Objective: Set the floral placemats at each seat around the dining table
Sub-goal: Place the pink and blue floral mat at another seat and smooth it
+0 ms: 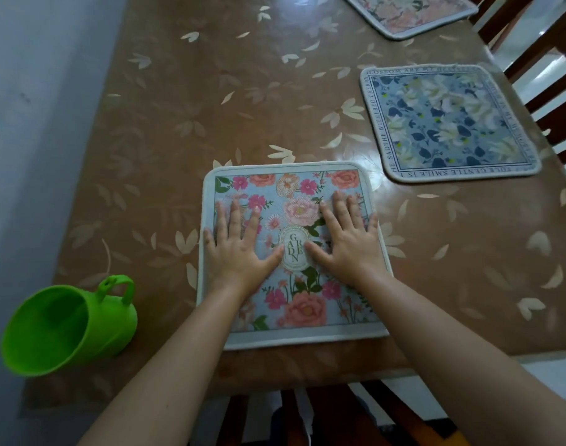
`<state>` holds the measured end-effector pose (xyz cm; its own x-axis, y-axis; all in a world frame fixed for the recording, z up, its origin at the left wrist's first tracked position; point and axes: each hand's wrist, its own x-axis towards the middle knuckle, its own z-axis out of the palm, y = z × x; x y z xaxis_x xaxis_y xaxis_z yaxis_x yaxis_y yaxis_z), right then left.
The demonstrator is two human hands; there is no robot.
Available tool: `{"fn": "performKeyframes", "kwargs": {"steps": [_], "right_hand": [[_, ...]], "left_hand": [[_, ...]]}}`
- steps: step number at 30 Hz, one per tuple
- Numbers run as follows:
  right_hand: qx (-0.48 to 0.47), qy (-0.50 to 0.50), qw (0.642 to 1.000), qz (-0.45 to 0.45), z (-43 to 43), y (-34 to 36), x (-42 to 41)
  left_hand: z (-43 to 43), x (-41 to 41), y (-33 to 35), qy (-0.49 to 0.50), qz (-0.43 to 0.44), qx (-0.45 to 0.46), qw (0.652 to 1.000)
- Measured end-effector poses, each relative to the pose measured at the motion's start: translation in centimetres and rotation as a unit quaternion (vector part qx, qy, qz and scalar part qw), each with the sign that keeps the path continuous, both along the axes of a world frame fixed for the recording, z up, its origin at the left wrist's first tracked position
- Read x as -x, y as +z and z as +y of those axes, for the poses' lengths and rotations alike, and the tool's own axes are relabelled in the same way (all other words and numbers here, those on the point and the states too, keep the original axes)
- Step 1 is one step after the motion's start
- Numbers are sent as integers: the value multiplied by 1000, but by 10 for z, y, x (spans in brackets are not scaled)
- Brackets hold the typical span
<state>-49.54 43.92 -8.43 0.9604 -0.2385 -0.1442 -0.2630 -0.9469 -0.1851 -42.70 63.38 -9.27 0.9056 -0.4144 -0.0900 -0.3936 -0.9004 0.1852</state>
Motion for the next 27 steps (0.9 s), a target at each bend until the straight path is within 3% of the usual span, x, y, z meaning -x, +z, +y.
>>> {"fn": "performKeyframes", "kwargs": {"steps": [19,27], "right_hand": [[14,12,999,44,26,2,84],[-58,36,998,16,25,21,97]], "left_hand": [[15,94,5,-3,29,0,1000],[1,120,19,52,74,-33,995]]}}
